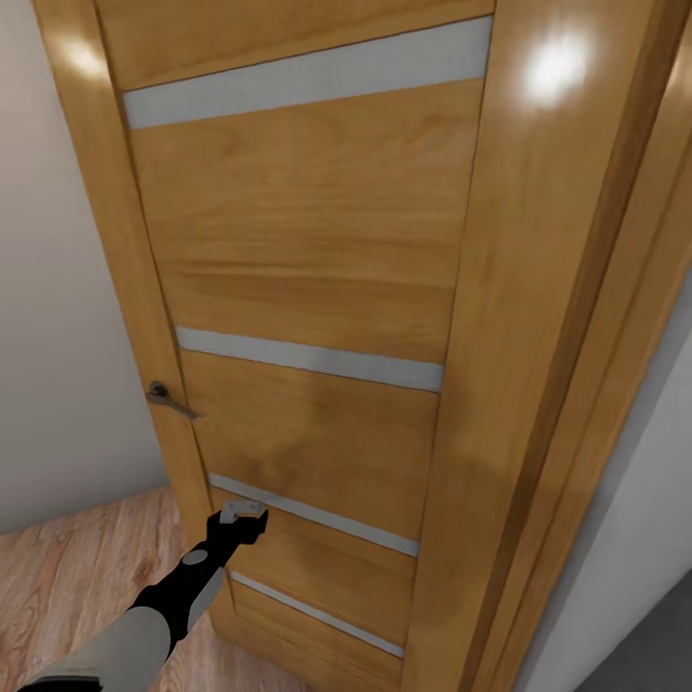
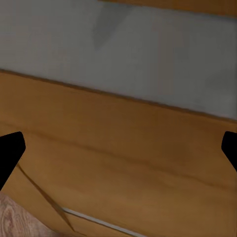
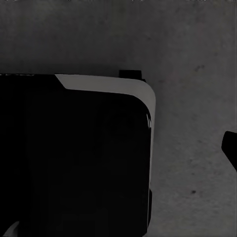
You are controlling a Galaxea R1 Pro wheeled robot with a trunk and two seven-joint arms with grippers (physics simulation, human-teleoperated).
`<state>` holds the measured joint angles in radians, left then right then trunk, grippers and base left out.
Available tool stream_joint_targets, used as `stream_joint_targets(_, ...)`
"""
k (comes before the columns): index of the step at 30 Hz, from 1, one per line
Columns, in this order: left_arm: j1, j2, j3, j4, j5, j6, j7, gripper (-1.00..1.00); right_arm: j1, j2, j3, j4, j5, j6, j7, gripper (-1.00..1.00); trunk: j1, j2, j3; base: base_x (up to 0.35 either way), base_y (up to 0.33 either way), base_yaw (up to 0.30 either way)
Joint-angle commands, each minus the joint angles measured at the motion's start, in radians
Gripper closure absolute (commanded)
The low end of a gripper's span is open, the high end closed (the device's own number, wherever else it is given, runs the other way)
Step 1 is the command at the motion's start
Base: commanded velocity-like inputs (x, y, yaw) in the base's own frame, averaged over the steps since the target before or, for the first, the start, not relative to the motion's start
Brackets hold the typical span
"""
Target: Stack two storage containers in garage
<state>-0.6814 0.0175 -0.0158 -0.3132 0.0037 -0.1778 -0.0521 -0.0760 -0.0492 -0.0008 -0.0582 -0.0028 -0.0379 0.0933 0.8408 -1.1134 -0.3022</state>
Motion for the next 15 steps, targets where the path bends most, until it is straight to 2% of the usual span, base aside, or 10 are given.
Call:
stream_joint_targets(1,-0.001,0.000,0.004,0.000,0.001,-0.003,-0.002,-1.00,-0.001,0.000,0.000,0.001,0.000,-0.004,0.004,-1.00,0.000,-0.001,-0.001,0.037,0.000,0.000)
stream_joint_targets(10,-0.001,0.001,0.004,0.000,0.001,-0.003,-0.002,-1.00,-0.001,0.000,0.000,0.001,0.000,-0.004,0.004,-1.00,0.000,-0.001,-0.001,0.010,0.000,-0.012)
stream_joint_targets(15,-0.001,0.001,0.004,0.000,0.001,-0.003,-0.002,-1.00,-0.001,0.000,0.000,0.000,0.000,-0.006,0.004,-1.00,0.000,-0.001,0.000,0.001,0.000,-0.207)
